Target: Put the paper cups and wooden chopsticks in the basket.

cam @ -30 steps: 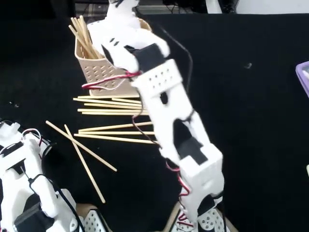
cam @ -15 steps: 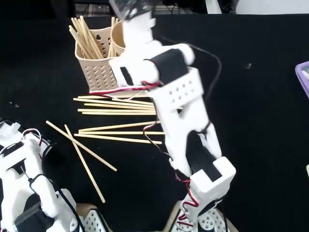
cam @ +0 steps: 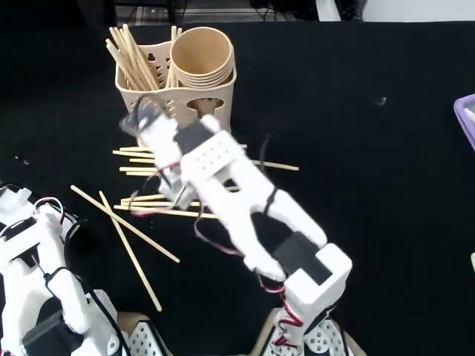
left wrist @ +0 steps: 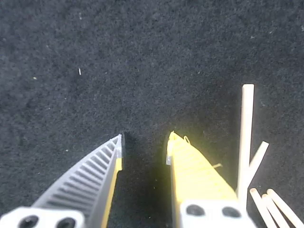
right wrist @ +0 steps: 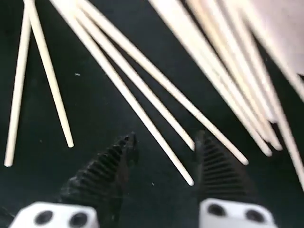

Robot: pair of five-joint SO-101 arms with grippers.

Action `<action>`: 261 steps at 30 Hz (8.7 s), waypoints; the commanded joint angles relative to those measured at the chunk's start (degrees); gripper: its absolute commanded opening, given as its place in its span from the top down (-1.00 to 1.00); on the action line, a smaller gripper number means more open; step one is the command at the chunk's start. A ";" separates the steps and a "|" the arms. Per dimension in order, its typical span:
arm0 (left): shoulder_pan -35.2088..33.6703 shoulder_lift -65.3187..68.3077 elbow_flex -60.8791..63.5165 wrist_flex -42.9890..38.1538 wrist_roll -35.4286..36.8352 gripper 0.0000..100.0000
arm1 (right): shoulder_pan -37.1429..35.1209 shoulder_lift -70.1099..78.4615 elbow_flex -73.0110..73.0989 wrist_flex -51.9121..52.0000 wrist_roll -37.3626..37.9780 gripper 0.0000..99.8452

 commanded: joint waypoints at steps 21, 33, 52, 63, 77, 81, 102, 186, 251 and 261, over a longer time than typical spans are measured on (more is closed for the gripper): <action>-0.13 -1.67 -0.13 -0.70 0.44 0.67 | -4.48 -3.65 23.34 -26.29 12.75 0.98; -0.13 -1.67 -0.13 -0.70 0.44 0.67 | -2.73 -19.74 27.30 -18.46 10.64 0.98; -0.13 -1.67 -0.13 -0.70 0.44 0.67 | -8.53 3.21 17.36 -28.48 4.40 0.96; -0.13 -1.67 -0.22 -0.70 0.44 0.67 | 1.49 -16.84 17.71 -16.18 4.57 0.98; -0.13 -1.67 -0.22 -0.70 0.44 0.67 | 5.54 -39.52 16.84 -51.78 -11.78 0.98; -0.13 -1.67 -0.13 -0.70 0.44 0.67 | 5.63 -34.24 15.16 -75.08 -20.84 0.98; -0.13 -1.67 -0.22 -0.70 0.44 0.67 | 10.37 -4.53 -10.59 -67.96 -21.54 0.91; -0.13 -1.67 -0.13 -0.70 0.44 0.67 | 21.10 1.36 22.55 -40.70 -11.52 0.69; -0.13 -1.67 -0.22 -0.70 0.44 0.67 | 21.71 -22.29 44.62 -36.48 -26.73 0.69; -0.13 -1.67 -0.22 -0.70 0.44 0.67 | 18.29 -36.70 53.76 -36.66 12.22 0.64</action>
